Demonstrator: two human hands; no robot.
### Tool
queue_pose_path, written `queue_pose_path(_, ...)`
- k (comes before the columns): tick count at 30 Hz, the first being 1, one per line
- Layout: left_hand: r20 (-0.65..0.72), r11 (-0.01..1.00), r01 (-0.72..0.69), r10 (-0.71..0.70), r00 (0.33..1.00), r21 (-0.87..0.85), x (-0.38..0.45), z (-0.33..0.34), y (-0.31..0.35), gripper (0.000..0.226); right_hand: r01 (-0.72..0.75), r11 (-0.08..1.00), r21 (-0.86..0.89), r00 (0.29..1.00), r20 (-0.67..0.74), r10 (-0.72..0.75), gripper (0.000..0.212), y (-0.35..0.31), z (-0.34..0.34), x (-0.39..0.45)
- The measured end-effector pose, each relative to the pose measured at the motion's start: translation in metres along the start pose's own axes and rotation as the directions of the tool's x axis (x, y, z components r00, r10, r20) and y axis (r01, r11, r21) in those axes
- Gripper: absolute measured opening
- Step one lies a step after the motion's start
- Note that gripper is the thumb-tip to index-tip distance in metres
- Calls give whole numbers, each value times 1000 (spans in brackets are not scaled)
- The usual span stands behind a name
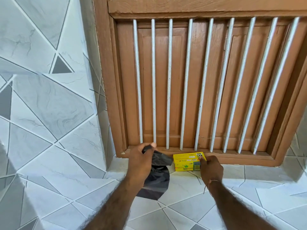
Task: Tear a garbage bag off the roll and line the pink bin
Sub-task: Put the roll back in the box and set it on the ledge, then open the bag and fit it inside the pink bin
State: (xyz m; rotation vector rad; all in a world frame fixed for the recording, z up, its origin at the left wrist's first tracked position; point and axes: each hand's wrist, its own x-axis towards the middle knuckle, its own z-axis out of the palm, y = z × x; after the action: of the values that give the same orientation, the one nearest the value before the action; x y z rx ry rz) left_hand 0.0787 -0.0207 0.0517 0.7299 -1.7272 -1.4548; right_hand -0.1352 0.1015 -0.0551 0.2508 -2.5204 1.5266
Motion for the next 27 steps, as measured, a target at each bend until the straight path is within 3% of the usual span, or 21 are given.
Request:
queue_pose_path(3, 0, 998, 14, -14, 1000, -65, 0, -6, 6, 11, -9, 996, -87, 999, 51, 14, 33, 9, -4, -10)
queue_pose_path(8, 33, 998, 25, -23, 999, -53, -6, -13, 10, 22, 131, 983, -128, 978, 179, -107, 40, 0, -12, -31)
queue_pose_path(11, 47, 994, 22, -17, 999, -104, -8, -20, 18, 21, 153, 983, 104, 980, 110, -165, 63, -25, -22, -59)
queue_pose_path(13, 63, 986, 19, -9, 998, -167, -7, -24, 26, 22, 132, 913, 385, 906, 327, -269, 74, -55, -25, -95)
queue_pose_path(15, 91, 968, 35, -13, 996, -248, -8, -25, 39, 26, 78, 839, 539, 764, 508, -398, 57, -81, -25, -132)
queue_pose_path(17, 111, 936, 59, -22, 994, -346, -8, -24, 57, 27, 103, 825, 556, 700, 548, -457, 58, -97, -28, -158)
queue_pose_path(21, 127, 884, 93, -39, 991, -458, -16, -29, 100, 28, 109, 916, 385, 704, 621, -345, 24, -86, -29, -193)
queue_pose_path(25, 135, 844, 57, 19, 991, -533, -41, -42, 145, 28, 95, 945, 312, 699, 655, -287, 22, -64, -40, -224)
queue_pose_path(27, 112, 836, 16, 54, 992, -548, -51, -51, 163, 28, 99, 958, 267, 703, 663, -258, 11, -59, -50, -233)
